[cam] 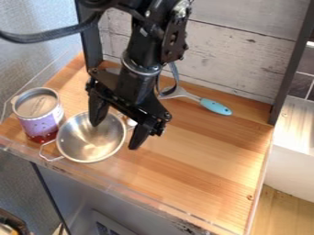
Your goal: Move the object to the lower right side of table.
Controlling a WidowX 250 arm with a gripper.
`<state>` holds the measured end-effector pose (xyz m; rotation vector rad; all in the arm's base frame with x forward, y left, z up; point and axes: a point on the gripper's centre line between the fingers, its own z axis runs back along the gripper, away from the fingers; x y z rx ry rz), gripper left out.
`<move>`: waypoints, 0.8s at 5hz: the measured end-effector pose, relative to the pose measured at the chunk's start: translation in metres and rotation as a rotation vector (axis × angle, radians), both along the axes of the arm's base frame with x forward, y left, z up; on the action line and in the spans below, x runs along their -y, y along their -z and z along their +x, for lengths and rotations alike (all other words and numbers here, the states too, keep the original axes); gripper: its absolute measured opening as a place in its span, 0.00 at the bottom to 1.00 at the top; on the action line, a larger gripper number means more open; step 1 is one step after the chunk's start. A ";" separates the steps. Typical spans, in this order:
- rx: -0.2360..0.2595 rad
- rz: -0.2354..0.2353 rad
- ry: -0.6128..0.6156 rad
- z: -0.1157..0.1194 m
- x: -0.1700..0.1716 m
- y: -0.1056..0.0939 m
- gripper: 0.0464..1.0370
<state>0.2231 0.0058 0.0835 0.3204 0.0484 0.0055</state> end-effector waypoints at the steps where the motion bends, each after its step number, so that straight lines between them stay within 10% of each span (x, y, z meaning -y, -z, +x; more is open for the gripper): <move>1: -0.022 0.001 0.000 -0.001 0.000 0.005 0.96; 4: 0.081 -0.084 -0.031 0.047 -0.031 0.002 0.96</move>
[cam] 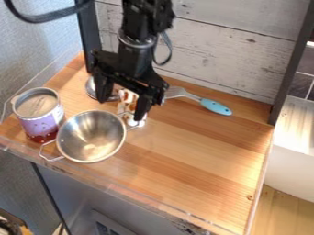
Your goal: Move the object to the lower right side of table.
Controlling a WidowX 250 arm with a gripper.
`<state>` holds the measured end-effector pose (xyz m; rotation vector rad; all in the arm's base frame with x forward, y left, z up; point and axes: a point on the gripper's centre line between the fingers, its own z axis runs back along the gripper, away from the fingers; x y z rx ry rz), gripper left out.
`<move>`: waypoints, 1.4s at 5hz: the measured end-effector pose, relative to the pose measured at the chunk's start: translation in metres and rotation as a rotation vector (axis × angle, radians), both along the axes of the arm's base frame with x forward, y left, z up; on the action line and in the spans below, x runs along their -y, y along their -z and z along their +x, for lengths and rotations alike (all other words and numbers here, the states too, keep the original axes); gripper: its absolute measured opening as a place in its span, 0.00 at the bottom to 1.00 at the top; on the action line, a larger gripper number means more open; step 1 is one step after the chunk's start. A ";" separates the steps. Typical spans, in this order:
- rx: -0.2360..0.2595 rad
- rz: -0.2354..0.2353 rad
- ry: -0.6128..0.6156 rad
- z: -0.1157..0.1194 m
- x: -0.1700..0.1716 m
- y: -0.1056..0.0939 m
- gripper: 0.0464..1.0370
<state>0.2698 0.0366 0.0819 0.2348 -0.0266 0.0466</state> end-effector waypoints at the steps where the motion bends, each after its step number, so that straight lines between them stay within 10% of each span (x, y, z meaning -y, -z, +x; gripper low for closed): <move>1: 0.020 -0.024 0.011 0.015 -0.011 0.008 0.96; 7: 0.069 -0.234 -0.029 0.061 -0.033 0.056 0.94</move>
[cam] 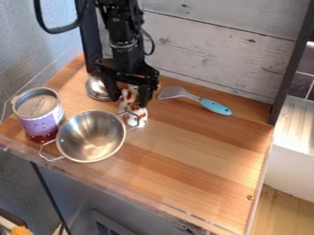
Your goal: Move the object to the lower right side of table.
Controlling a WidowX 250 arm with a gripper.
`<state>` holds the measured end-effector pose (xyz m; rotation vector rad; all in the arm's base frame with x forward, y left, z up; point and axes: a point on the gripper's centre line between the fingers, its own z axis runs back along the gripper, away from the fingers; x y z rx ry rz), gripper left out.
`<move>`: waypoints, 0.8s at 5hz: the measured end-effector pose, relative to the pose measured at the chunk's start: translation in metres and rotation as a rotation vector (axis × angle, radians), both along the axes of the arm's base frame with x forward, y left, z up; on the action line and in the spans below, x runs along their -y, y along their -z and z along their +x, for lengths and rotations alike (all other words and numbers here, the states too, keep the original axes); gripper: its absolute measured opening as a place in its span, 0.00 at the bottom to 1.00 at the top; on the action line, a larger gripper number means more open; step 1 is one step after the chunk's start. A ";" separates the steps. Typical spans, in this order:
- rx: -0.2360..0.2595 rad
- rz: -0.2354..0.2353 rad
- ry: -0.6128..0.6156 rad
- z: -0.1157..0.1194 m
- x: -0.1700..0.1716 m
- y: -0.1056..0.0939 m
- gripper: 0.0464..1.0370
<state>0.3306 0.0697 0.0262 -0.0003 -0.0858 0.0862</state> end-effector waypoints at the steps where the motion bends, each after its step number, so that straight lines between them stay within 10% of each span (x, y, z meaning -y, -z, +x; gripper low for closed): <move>1: 0.013 -0.009 0.010 0.002 0.002 0.000 0.66; 2: 0.014 0.000 0.013 0.002 0.001 0.001 0.39; 4: 0.009 0.018 0.004 0.001 -0.003 0.000 0.21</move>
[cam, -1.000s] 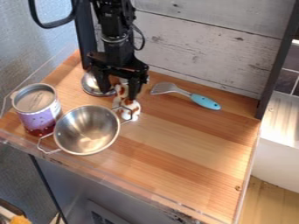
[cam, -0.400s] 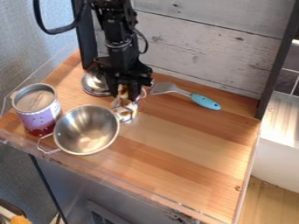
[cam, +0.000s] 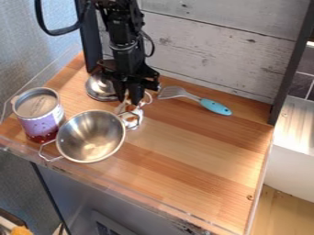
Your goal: Move the object to the lower right side of table.
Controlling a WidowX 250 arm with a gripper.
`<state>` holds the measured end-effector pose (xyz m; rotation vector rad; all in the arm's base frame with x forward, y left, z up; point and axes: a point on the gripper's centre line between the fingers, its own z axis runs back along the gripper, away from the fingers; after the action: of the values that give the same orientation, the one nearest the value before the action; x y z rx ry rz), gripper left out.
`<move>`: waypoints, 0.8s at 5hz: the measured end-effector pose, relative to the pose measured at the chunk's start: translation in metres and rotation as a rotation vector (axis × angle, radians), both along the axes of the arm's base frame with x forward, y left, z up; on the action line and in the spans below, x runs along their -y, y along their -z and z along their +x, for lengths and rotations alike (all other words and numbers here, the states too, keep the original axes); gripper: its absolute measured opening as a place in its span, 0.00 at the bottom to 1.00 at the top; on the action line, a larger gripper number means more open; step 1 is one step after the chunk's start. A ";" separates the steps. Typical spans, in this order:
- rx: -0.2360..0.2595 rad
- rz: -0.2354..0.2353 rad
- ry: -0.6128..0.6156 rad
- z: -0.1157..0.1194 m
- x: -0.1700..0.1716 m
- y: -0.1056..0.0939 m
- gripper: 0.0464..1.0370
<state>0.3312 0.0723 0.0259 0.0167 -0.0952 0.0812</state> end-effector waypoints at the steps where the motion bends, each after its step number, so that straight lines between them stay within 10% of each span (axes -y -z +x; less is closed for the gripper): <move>1: -0.008 0.001 -0.010 -0.001 -0.004 -0.001 0.20; 4: 0.060 0.129 -0.044 0.012 -0.021 -0.042 0.20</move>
<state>0.3437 0.0931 0.0676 0.1452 -0.1597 0.1193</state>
